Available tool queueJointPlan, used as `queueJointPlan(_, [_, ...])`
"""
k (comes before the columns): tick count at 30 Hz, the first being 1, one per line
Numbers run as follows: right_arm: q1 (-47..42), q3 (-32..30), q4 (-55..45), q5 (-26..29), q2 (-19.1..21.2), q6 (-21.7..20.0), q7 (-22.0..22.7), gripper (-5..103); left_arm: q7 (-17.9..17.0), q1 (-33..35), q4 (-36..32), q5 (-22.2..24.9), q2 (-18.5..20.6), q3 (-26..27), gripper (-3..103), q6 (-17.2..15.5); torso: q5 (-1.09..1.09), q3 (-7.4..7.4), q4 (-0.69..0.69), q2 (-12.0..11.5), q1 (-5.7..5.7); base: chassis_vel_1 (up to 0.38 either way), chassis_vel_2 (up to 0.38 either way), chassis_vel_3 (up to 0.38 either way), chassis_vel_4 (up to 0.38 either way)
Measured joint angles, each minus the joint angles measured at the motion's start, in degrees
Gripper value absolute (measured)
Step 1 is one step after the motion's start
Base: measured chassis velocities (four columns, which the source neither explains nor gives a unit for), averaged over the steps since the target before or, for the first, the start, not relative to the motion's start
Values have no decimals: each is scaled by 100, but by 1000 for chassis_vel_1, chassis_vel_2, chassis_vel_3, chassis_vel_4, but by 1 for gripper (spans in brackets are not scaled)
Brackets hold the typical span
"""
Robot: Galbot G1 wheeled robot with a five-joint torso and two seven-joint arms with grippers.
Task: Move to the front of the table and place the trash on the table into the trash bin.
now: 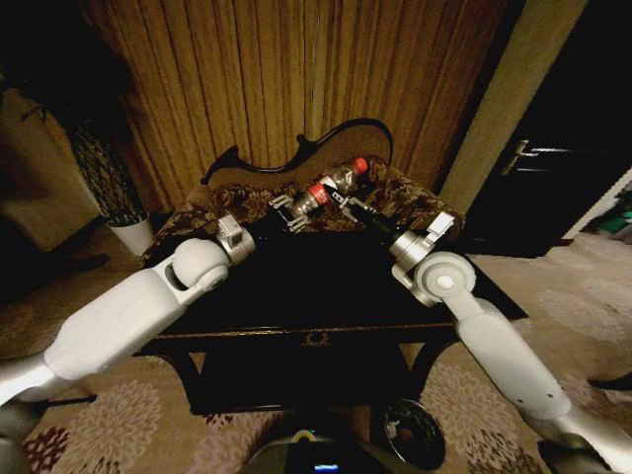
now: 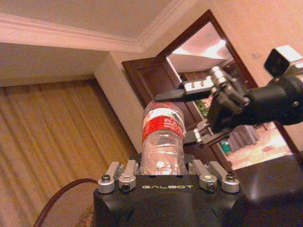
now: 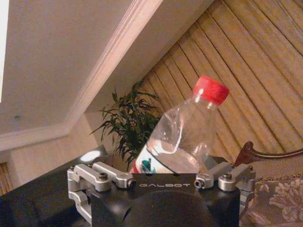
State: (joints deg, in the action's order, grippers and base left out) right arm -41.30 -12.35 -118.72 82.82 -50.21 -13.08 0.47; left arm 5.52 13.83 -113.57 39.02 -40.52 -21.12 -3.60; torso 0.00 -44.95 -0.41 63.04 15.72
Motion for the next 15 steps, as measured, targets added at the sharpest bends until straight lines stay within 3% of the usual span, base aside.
queueJointPlan(8, [-156, -111, -27, -141, 15, -12, -22, 103, -81, -201, -112, 5, -218, -266, 40, -101, 1, 0, -2, 0, 0, 0, 0, 0, 0])
queueJointPlan(11, [-257, -218, -98, -161, 96, -15, -25, 89, -165, -203, -173, 10, -264, -322, 40, -194, 0, 0, -1, 0, 0, 0, 0, 0, 0])
queueJointPlan(14, [-295, -267, -125, -158, 131, -16, -28, 84, -195, -203, -198, 12, -266, -334, 40, -227, -1, 0, -1, 0, 0, 0, 0, 0, 0])
queueJointPlan(15, [-331, -305, -147, -157, 147, -17, -31, 73, -208, -203, -215, 12, -258, -340, 40, -244, -1, 0, -1, 0, 0, 0, 0, 0, 0])
